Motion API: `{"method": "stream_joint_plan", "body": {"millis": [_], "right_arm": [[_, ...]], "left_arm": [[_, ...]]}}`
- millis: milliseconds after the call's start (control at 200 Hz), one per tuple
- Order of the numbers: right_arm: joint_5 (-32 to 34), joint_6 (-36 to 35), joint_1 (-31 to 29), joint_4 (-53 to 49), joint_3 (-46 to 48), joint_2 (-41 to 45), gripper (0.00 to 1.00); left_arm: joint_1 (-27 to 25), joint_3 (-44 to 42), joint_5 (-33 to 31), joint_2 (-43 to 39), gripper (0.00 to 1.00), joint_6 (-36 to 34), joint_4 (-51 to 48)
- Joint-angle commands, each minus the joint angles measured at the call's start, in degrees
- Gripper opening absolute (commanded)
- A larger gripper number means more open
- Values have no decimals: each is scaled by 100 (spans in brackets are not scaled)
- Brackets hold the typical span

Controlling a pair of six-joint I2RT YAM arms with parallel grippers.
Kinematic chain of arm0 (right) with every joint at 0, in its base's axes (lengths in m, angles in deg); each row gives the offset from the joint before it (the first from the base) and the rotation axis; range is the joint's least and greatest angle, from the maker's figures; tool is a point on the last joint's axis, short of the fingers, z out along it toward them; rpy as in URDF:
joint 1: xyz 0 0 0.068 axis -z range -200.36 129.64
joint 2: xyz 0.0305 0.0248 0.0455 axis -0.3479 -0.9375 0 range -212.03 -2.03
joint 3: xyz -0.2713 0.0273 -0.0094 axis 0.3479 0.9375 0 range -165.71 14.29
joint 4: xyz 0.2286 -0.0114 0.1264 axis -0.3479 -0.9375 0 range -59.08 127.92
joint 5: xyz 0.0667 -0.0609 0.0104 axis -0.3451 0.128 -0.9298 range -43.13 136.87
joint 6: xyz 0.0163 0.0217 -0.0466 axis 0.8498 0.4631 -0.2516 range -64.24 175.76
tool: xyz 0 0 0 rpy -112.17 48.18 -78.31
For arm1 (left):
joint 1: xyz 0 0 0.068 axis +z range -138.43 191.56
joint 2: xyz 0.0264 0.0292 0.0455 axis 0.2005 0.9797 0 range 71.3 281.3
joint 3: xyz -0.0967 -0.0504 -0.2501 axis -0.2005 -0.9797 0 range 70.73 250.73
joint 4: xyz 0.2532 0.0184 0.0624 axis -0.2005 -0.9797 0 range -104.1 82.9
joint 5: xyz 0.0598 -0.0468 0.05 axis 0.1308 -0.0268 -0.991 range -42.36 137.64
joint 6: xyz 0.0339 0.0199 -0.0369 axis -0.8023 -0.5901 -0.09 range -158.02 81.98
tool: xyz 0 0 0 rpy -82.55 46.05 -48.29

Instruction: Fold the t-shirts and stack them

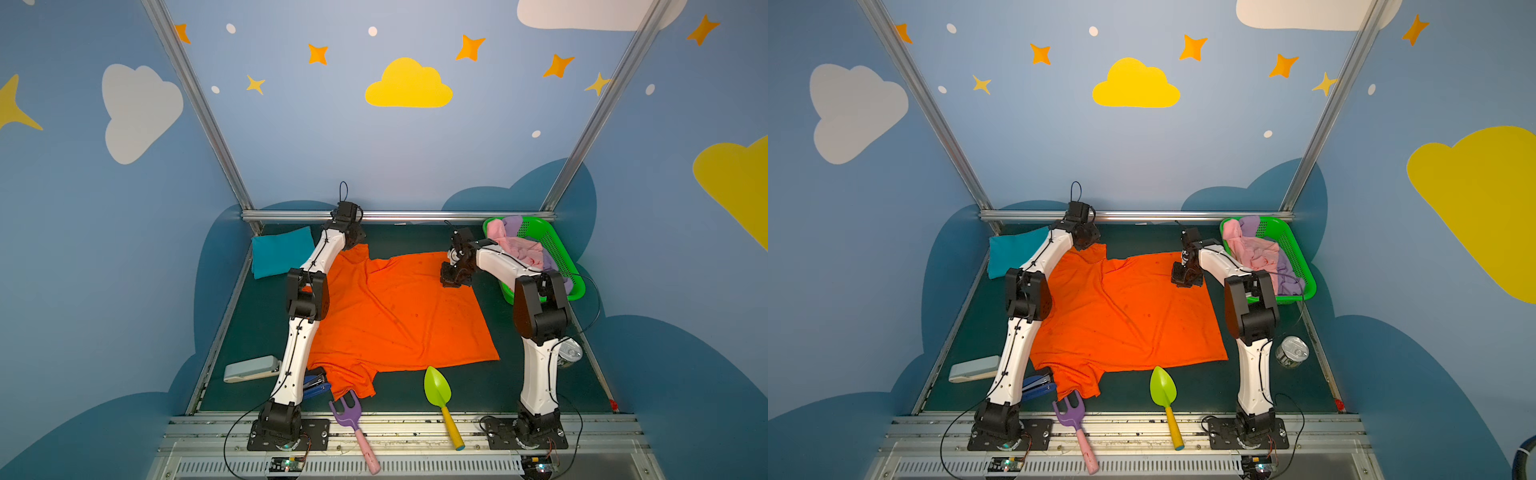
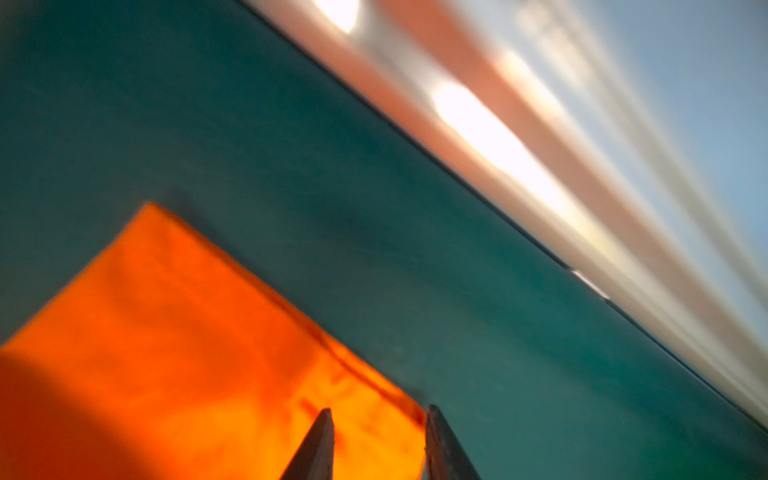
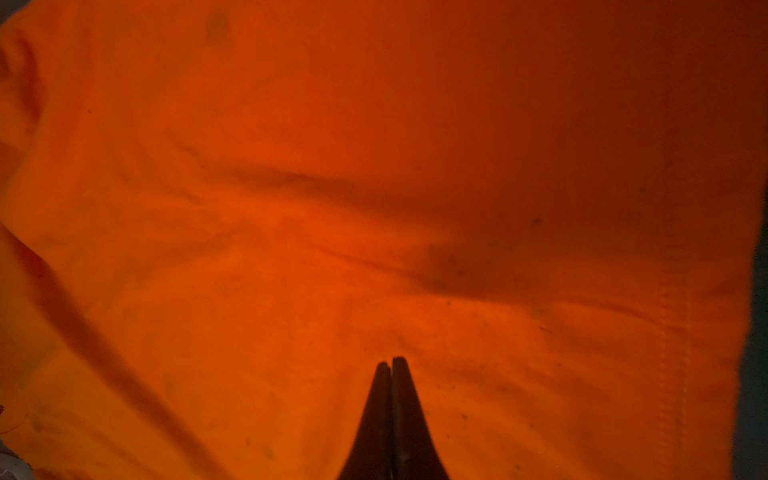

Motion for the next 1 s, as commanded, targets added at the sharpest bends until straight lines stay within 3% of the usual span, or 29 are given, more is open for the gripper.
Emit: {"method": "stream_joint_plan", "body": {"millis": [0, 110, 215, 365, 506, 786, 996], "right_arm": [[12, 83, 2, -132, 271, 581, 0], [33, 144, 102, -63, 681, 965, 0], [-4, 209, 209, -30, 966, 1166, 4], [-91, 238, 259, 114, 1294, 1266, 7], [-207, 310, 373, 263, 1447, 1078, 5], [-128, 727, 897, 207, 1714, 831, 0], [23, 783, 962, 137, 1627, 703, 0]], "left_arm": [[-51, -501, -237, -1056, 34, -313, -445], [-147, -2086, -686, -2131, 34, -203, -346], [-163, -3682, -769, -3088, 41, 39, 14], [-139, -5003, -1010, -3584, 45, 301, 108], [-24, -5218, -1255, -3359, 45, 444, -179], [429, -5644, -1002, -2787, 49, 666, -33], [523, -5293, -1031, -2389, 49, 486, 117]]}}
